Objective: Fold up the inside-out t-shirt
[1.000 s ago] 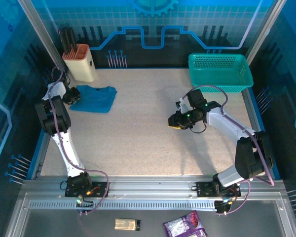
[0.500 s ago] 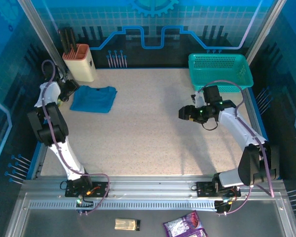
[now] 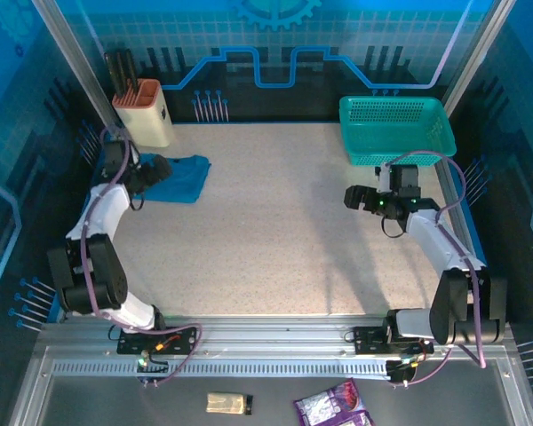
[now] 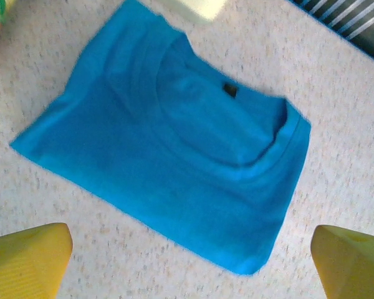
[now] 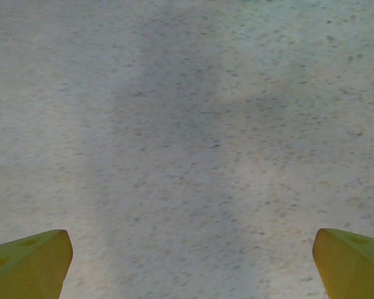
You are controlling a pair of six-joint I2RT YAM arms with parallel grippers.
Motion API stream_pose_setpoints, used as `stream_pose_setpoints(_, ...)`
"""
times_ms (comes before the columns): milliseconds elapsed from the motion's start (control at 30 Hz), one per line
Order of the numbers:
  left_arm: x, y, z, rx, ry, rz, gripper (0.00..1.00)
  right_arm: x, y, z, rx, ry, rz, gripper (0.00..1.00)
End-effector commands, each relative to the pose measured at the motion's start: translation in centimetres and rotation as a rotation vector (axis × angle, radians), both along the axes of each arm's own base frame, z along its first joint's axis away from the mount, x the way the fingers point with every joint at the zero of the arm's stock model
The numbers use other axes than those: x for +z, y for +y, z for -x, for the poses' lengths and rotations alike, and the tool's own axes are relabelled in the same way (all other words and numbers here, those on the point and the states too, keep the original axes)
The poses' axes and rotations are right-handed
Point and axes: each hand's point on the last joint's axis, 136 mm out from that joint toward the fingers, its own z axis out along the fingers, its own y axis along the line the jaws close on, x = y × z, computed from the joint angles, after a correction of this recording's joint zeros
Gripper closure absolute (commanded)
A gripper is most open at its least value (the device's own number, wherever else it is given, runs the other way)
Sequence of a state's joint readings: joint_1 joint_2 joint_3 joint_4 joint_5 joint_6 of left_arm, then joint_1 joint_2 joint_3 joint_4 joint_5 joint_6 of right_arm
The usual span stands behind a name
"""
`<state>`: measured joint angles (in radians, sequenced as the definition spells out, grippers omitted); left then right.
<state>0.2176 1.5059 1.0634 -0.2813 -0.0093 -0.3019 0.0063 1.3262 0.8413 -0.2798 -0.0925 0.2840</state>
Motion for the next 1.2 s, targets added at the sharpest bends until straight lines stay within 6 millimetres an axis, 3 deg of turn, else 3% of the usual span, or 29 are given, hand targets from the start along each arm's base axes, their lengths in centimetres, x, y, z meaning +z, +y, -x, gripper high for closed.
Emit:
stream_pose_setpoints(0,-0.6,0.1,1.0,0.005,-0.075,-0.103,0.01,-0.1,-2.6,-2.2,-0.059,-0.162,0.129,0.0)
stream_pose_setpoints(133,-3.5,-0.8,2.9,-0.006,-0.129,-0.108,0.01,-1.3,-3.6,-2.9,-0.075,-0.29,0.194,0.0)
stream_pose_setpoints(267,-5.5,-2.5,3.2,-0.11,-0.21,-0.103,0.01,-1.8,-3.6,-3.8,-0.062,-0.407,0.219,0.0)
stream_pose_setpoints(467,-3.6,-5.3,2.0,-0.271,-0.426,-0.091,0.01,-1.3,-3.1,-4.0,-0.009,-0.504,0.235,0.0)
stream_pose_setpoints(633,-3.9,-6.2,1.0,-0.341,-0.396,-0.066,0.01,-1.5,-1.9,-3.6,0.05,-0.543,0.246,0.0)
stream_pose_setpoints(733,-3.6,-7.3,1.4,-0.409,-0.45,-0.088,0.01,-2.3,-1.1,-3.5,0.061,-0.6,0.278,0.0)
stream_pose_setpoints(800,-3.3,-8.0,2.0,-0.434,-0.53,-0.124,0.01,-2.7,-1.6,-3.5,0.032,-0.566,0.292,0.0)
stream_pose_setpoints(1033,-5.4,-9.5,1.9,-0.437,-0.494,-0.272,0.01,-2.7,-1.6,-3.7,0.023,-0.561,0.317,0.0)
stream_pose_setpoints(1167,-5.4,-8.6,1.4,-0.379,-0.453,-0.296,0.01,-2.7,-1.5,-3.7,0.026,-0.559,0.318,0.0)
